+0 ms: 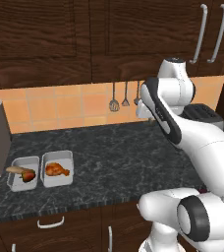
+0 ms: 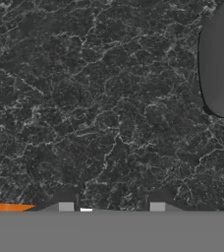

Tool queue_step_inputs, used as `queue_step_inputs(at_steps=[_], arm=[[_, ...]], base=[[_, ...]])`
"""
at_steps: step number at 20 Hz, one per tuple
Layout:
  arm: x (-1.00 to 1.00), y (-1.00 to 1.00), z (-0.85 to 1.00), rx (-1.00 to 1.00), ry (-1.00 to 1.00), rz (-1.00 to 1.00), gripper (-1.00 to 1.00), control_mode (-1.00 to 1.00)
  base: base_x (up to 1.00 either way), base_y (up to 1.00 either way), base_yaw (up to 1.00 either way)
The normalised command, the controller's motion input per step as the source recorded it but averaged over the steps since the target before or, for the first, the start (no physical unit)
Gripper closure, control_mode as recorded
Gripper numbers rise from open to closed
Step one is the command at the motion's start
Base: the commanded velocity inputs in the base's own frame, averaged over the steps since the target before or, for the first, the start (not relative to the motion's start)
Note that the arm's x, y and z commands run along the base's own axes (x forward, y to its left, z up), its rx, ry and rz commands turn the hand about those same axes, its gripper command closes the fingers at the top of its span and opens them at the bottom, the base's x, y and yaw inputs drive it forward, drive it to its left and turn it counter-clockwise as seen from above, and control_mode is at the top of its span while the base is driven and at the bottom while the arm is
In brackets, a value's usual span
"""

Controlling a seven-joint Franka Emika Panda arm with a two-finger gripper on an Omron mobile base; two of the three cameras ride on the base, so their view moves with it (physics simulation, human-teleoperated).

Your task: Take the meat container that has the chicken drumstick and place it on the second highest rack of the freezer. Then take the vegetable container that has the sweet potato and bell pepper and place it on the highest rack of the freezer.

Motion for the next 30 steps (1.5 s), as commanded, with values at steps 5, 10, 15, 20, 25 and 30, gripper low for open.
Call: queue_step_inputs(at_steps=[5, 10, 15, 20, 25, 30], arm=[[-0.44, 0.37, -0.16, 0.0, 0.0, -0.05, -1.0, -1.0], [-0.34, 1.0, -0.39, 0.0, 0.0, -0.3, -1.0, -1.0], [0.02, 0.68, -0.17, 0.0, 0.0, -0.31, -1.0, -1.0], [0.09, 0.58, -0.2, 0.0, 0.0, -0.28, -1.0, -1.0], [0.0, 0.46, -0.42, 0.01, 0.0, -0.33, -1.0, -1.0], [0.0, 0.32, -0.42, 0.1, -0.04, -0.34, -1.0, -1.0]], base=[[0.0, 0.0, 0.0], [0.0, 0.0, 0.0], [0.0, 0.0, 0.0], [0.0, 0.0, 0.0], [0.0, 0.0, 0.0], [0.0, 0.0, 0.0]])
